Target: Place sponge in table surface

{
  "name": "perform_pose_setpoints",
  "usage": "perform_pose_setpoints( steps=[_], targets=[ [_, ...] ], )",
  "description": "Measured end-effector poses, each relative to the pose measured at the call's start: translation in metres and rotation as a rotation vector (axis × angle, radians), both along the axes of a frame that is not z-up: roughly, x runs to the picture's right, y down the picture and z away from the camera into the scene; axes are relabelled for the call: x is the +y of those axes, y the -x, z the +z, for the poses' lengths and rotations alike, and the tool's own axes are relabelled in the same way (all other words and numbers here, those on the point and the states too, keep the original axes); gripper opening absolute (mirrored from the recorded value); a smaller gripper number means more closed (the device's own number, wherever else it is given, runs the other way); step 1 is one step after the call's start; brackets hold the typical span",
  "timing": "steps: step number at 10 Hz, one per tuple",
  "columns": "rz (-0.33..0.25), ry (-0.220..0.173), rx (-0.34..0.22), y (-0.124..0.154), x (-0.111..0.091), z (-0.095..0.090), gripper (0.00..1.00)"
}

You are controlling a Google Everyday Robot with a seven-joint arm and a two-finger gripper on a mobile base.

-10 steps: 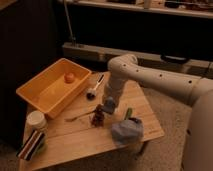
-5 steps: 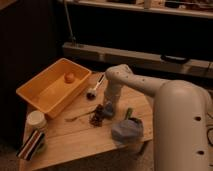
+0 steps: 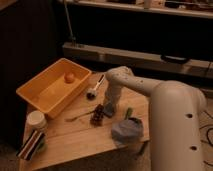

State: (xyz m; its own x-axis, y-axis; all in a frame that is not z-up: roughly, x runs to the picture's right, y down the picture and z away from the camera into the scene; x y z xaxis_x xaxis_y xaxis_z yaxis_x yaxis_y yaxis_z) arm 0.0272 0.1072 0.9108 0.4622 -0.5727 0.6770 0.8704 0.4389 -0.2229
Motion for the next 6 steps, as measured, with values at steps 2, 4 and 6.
perform_pose_setpoints(
  steps=[2,4,6],
  targets=[
    [0.000,0.000,0.005,-0.003,-0.001,-0.001,0.80],
    [0.017,-0.009,0.036,-0.014,-0.018,-0.013,0.80],
    [0.033,-0.009,0.037,-0.020,-0.025,-0.020,0.80]
  ],
)
